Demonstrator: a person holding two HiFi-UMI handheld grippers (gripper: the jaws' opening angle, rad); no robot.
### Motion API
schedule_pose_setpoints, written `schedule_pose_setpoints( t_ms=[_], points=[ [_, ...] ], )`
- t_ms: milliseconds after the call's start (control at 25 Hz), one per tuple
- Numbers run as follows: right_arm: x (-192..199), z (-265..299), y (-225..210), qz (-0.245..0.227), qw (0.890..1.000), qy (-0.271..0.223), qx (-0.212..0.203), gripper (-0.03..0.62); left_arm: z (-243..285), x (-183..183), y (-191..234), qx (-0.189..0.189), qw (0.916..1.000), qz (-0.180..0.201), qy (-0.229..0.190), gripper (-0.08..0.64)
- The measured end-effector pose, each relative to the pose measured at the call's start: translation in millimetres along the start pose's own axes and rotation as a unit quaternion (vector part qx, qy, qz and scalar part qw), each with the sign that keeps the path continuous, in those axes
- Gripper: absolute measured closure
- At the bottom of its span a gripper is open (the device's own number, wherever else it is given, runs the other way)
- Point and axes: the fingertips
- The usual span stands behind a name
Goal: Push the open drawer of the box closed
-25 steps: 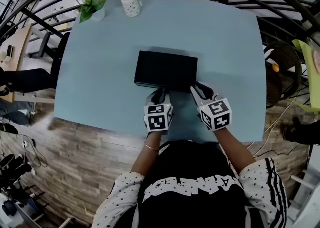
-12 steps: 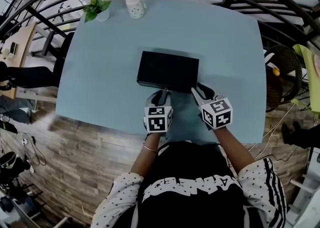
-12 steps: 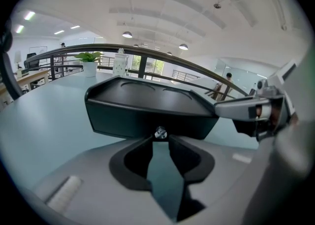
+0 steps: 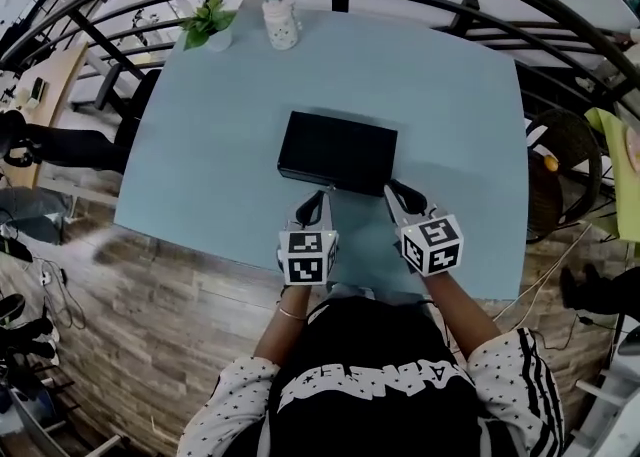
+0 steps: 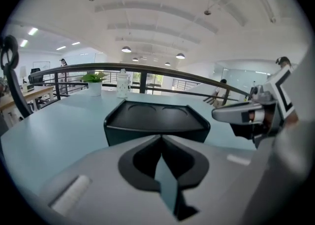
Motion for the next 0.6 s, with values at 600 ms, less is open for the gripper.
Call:
schedule_pose_setpoints(
  t_ms=[600],
  points=[
    [-66.1,-38.5,29.8,0.008,0.994,-0.097,-0.058,0.595,-50.8,-70.8,-23.8,0.025,0.9947,0.048,-0.087,0.560]
  ],
)
Point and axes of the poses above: the fingertips, and each gripper's own axes: z forward along the fingers, y to its left, x out of its underside, and after that the axes turned 12 degrees about -y, right-handed
